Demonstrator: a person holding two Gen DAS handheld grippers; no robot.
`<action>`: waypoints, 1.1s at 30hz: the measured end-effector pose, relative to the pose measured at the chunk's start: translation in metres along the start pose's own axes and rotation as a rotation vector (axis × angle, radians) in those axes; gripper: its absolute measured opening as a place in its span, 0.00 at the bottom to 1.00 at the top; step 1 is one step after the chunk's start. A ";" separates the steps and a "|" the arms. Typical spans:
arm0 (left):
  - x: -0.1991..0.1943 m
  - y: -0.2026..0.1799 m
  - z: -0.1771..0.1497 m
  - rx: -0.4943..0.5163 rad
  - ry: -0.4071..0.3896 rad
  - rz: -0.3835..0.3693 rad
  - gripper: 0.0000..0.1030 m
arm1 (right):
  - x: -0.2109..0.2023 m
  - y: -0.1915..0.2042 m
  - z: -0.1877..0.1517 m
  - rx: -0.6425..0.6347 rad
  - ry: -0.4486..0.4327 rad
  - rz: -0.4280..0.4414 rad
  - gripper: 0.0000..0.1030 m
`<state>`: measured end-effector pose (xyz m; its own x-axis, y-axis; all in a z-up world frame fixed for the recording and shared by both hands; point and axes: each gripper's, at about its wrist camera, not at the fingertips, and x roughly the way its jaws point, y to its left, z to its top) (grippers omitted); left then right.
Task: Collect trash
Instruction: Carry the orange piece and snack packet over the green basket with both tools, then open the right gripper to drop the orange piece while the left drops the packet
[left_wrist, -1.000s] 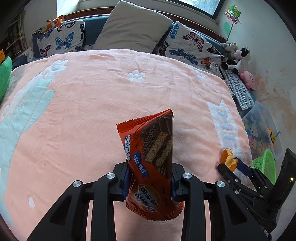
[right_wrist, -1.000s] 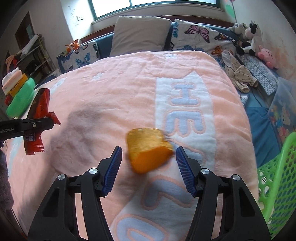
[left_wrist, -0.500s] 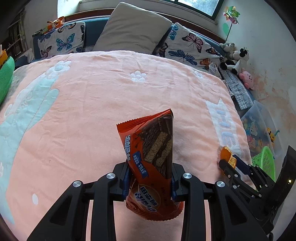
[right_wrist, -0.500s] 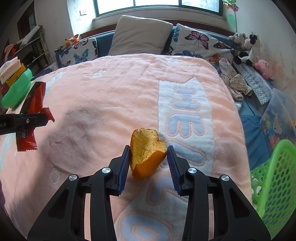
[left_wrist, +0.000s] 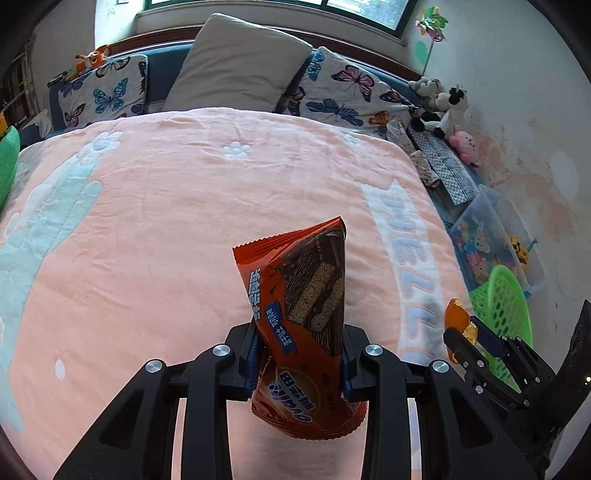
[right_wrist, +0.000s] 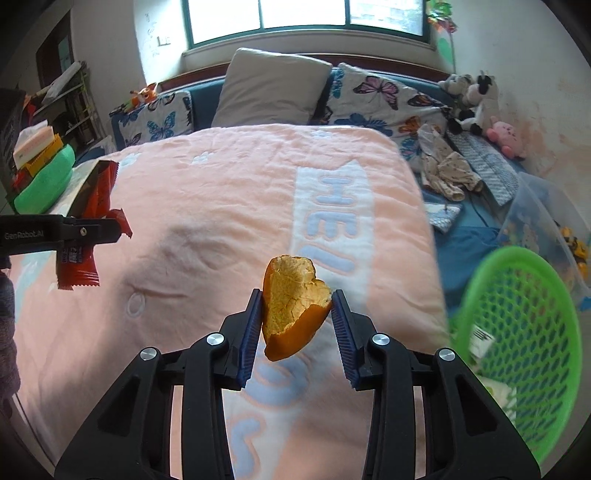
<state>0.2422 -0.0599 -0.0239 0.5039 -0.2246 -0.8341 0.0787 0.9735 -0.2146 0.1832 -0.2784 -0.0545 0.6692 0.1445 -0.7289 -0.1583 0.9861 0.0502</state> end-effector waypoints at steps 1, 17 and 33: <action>-0.001 -0.006 -0.002 0.010 0.001 -0.009 0.31 | -0.005 -0.004 -0.002 0.009 -0.003 -0.004 0.37; -0.002 -0.144 -0.028 0.202 0.035 -0.153 0.31 | -0.085 -0.115 -0.056 0.179 -0.042 -0.170 0.37; 0.028 -0.252 -0.044 0.346 0.103 -0.254 0.31 | -0.106 -0.197 -0.098 0.360 -0.036 -0.260 0.56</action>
<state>0.1987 -0.3128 -0.0150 0.3441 -0.4446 -0.8270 0.4810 0.8399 -0.2514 0.0723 -0.4958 -0.0536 0.6790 -0.1151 -0.7251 0.2768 0.9549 0.1076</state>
